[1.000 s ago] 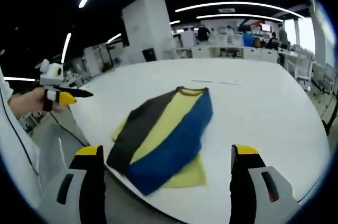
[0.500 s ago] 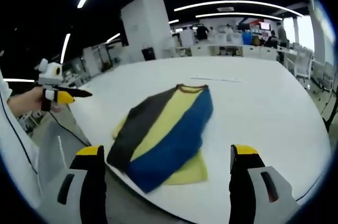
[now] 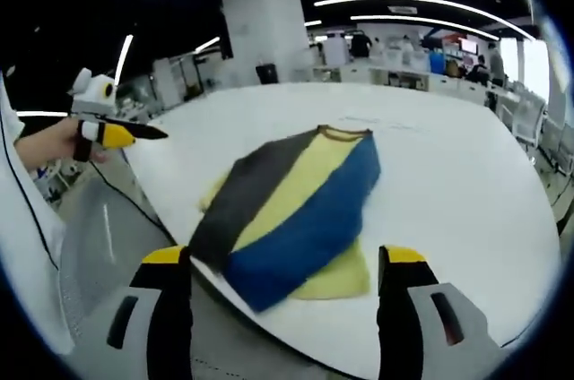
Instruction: Fold the garment on the visible template until the final outline fits inside the template.
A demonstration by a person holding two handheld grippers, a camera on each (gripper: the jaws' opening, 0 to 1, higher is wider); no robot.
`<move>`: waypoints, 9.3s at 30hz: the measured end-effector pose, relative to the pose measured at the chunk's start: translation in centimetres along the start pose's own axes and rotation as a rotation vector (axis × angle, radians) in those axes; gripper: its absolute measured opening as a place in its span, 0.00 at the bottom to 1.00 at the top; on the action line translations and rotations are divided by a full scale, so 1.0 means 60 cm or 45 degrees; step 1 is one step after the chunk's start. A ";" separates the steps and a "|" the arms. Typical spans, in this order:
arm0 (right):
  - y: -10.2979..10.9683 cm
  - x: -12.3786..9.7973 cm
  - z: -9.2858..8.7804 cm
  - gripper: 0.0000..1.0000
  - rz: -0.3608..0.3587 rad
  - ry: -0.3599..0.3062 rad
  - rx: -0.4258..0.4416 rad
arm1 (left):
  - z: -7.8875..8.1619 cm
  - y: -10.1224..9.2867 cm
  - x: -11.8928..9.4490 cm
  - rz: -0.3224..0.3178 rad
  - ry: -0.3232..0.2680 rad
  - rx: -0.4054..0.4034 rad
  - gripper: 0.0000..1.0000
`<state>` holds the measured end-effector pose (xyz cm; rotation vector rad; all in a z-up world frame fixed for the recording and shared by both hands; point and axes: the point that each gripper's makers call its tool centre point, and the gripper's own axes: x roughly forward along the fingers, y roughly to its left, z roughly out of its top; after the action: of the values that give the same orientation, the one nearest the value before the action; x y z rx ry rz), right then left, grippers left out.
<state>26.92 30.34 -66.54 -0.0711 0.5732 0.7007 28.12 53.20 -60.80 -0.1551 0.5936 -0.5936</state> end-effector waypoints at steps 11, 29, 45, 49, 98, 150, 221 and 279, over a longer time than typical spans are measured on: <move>0.033 0.022 -0.022 0.64 0.088 0.079 -0.106 | -0.006 0.009 -0.009 0.022 -0.003 -0.021 0.87; 0.058 0.044 -0.036 0.41 0.240 0.165 -0.146 | -0.010 0.035 -0.005 0.051 -0.007 -0.067 0.86; 0.114 0.087 -0.049 0.24 0.443 0.256 -0.236 | -0.014 0.060 0.005 0.074 0.007 -0.104 0.86; 0.125 0.099 -0.060 0.24 0.479 0.304 -0.292 | -0.010 0.067 0.007 0.086 0.002 -0.113 0.86; 0.132 0.155 -0.127 0.05 0.464 0.467 -0.853 | -0.019 0.095 0.017 0.132 0.006 -0.188 0.85; 0.011 0.034 0.025 0.02 0.123 0.137 0.031 | 0.031 0.039 0.031 -0.040 -0.039 -0.088 0.85; -0.374 -0.135 0.038 0.02 -0.406 -0.155 0.490 | 0.015 0.016 0.024 0.068 -0.020 -0.124 0.84; -0.623 -0.125 -0.084 0.02 -0.629 0.132 0.524 | 0.019 0.040 0.067 0.142 0.043 -0.170 0.84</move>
<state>43.36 -4.04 -71.59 0.1327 0.7549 0.0920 32.59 52.86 -62.52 -0.2367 0.6704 -0.4492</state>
